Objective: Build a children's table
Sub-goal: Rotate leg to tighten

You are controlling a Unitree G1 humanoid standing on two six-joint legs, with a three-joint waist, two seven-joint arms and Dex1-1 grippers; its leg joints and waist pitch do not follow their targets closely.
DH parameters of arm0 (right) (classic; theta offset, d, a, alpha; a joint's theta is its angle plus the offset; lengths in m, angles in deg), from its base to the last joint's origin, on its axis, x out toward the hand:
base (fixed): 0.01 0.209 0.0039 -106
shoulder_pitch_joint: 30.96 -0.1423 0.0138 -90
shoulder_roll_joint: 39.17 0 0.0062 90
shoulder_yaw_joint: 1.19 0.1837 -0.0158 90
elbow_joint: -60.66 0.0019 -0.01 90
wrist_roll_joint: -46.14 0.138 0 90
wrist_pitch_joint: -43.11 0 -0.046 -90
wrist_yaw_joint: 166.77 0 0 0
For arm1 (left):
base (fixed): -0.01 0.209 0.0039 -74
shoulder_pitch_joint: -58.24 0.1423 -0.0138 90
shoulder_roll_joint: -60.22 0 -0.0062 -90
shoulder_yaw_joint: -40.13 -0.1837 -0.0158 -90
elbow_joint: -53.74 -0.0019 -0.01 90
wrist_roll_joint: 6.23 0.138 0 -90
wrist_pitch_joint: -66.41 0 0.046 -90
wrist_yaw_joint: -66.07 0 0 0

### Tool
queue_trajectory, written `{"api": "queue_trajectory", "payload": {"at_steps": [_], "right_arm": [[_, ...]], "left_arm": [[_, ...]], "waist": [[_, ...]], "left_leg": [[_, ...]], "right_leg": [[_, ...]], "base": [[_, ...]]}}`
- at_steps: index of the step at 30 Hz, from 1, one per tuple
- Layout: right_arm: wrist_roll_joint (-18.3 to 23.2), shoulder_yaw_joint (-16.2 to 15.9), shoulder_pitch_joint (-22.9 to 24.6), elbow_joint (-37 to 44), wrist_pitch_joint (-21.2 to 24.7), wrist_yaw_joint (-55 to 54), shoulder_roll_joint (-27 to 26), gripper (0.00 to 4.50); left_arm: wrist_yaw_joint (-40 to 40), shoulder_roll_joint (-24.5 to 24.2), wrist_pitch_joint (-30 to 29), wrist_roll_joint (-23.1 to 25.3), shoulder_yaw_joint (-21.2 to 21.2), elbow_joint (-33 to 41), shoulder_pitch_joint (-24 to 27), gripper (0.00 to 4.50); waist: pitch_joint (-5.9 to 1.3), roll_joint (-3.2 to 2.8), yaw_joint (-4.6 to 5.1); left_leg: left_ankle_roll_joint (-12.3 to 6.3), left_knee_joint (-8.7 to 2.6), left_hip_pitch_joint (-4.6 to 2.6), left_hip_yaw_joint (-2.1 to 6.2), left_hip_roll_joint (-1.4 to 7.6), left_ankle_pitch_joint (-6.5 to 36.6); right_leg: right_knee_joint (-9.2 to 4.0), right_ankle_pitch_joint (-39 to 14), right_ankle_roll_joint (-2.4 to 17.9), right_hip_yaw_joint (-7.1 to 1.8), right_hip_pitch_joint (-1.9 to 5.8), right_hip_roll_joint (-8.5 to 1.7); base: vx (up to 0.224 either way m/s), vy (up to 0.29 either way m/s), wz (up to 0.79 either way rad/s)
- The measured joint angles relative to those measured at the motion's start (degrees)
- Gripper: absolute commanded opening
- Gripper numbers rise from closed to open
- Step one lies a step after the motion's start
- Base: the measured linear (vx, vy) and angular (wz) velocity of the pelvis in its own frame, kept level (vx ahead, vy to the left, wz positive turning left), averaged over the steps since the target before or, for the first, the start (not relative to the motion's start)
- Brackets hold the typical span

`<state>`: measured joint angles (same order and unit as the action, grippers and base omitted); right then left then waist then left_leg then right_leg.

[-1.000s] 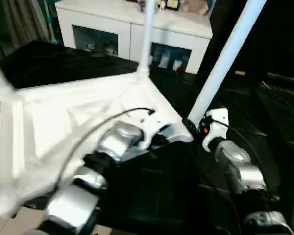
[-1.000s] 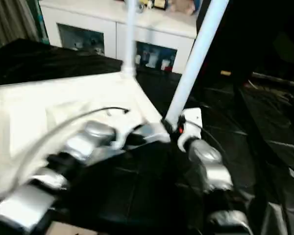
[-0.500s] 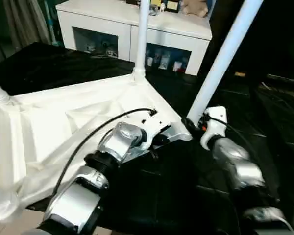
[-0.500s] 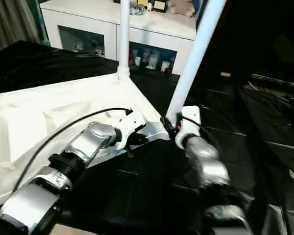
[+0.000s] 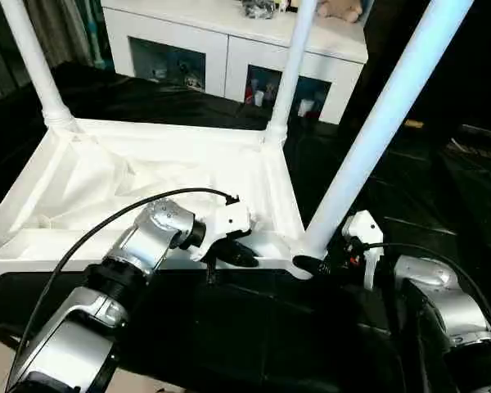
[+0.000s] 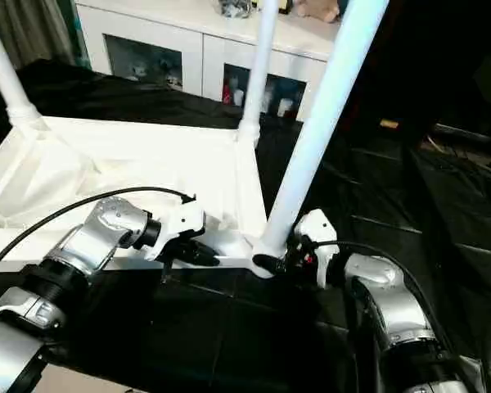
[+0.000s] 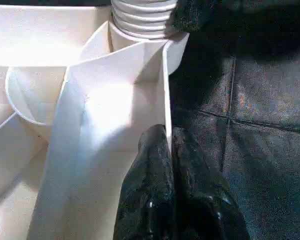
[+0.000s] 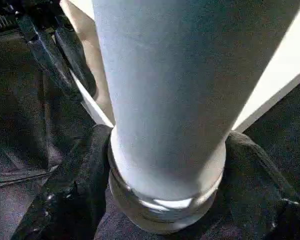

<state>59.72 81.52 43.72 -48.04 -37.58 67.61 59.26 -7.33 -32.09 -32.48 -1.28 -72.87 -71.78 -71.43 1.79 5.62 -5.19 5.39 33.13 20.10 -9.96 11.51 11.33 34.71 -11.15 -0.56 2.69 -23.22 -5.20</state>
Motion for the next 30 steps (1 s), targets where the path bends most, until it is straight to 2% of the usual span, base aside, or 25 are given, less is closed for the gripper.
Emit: {"api": "queue_trajectory", "payload": {"at_steps": [5,14,19,22,25,30], "right_arm": [[0.3,0.1,0.0,0.0,0.1,0.9,-0.2,2.76],[0.3,0.2,0.2,0.0,0.1,1.6,-0.4,2.72],[0.3,1.4,0.6,-0.3,0.2,0.0,-2.2,2.72],[0.3,3.2,0.4,-2.1,0.2,-5.6,-5.6,2.72],[-0.3,6.9,-2.8,-7.0,0.4,-18.8,-10.9,2.72],[-1.8,10.6,-7.7,-12.8,0.2,-37.1,-17.5,2.72]], "left_arm": [[-0.3,-0.4,0.0,0.0,0.1,1.1,0.6,0.0],[-0.8,-0.6,-0.5,0.0,0.2,1.7,1.0,0.0],[-0.4,-0.7,-1.7,0.0,0.8,2.2,1.4,0.0],[3.5,1.0,-3.6,0.6,1.9,0.7,0.5,0.0],[13.3,5.8,-5.8,1.8,3.0,-4.1,-2.1,0.0],[25.9,12.4,-8.7,2.6,4.5,-10.4,-5.4,0.0]], "waist": [[0.01,0.02,0.06],[0.02,0.04,0.06],[0.03,0.07,0.12],[0.04,0.1,0.25],[0.04,0.09,0.45],[-0.02,0.07,0.38]], "left_leg": [[0.0,-0.02,0.0,-0.01,0.0,0.0],[0.0,-0.02,0.0,-0.03,0.01,0.0],[0.01,-0.02,0.0,-0.05,0.02,0.0],[0.05,0.06,-0.09,-0.08,0.02,0.0],[0.13,0.27,-0.1,-0.07,0.02,-0.1],[0.14,0.4,-0.08,-0.04,0.01,-0.1]], "right_leg": [[0.0,0.0,0.0,0.0,0.0,0.0],[0.02,0.0,0.0,-0.01,0.01,0.0],[0.07,0.0,0.0,-0.03,0.04,0.01],[0.14,0.0,0.0,-0.08,0.12,0.0],[0.24,0.0,0.0,-0.12,0.13,-0.01],[0.23,0.1,0.0,-0.15,0.19,-0.01]], "base": [[0.0,0.0,0.0],[0.0,0.0,0.0],[0.0,0.0,0.0],[0.0,0.0,0.0],[0.0,0.0,0.0],[0.0,0.0,0.0]]}}
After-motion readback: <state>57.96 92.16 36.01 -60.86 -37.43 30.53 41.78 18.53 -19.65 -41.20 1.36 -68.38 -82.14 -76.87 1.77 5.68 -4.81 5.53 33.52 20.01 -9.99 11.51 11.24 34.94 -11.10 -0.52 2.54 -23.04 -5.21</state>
